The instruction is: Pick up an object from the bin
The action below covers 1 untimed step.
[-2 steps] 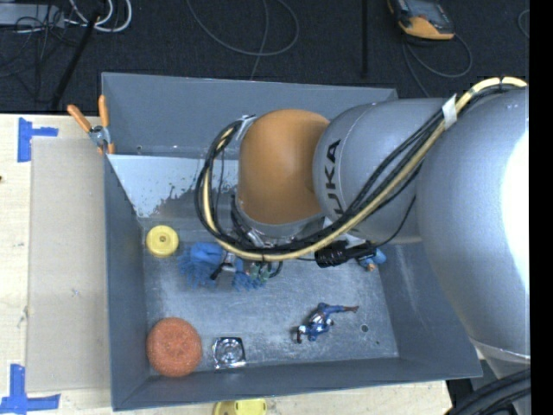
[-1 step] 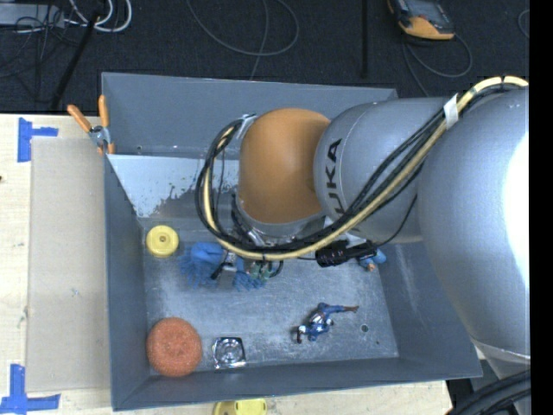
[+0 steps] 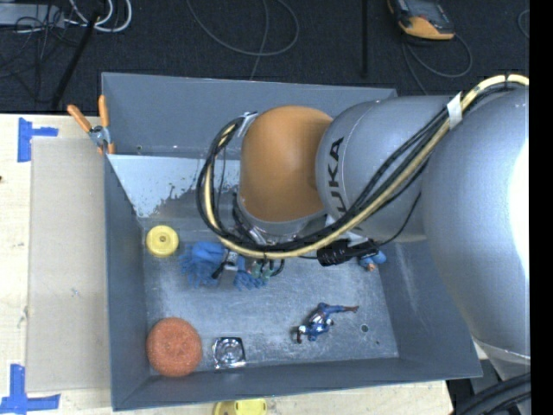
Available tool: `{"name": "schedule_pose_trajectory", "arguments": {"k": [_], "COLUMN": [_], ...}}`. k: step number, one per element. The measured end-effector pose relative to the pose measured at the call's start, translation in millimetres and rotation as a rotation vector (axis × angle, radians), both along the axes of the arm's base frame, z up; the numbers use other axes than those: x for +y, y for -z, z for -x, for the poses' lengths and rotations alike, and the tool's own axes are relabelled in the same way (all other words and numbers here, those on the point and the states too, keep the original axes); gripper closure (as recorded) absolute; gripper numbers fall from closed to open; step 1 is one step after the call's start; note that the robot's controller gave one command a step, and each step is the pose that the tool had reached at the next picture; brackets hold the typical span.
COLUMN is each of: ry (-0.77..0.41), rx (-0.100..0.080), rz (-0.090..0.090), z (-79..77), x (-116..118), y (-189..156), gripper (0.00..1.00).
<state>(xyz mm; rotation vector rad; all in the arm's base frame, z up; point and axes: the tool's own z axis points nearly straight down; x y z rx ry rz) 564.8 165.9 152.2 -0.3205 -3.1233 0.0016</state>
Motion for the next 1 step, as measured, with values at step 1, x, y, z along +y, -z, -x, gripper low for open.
{"name": "schedule_pose_trajectory", "arguments": {"k": [1], "ry": [0.001], "rx": [0.0], "rz": [0.0], "z": [0.1], "x": [-0.2], "y": [-8.9], "gripper": [1.0]}}
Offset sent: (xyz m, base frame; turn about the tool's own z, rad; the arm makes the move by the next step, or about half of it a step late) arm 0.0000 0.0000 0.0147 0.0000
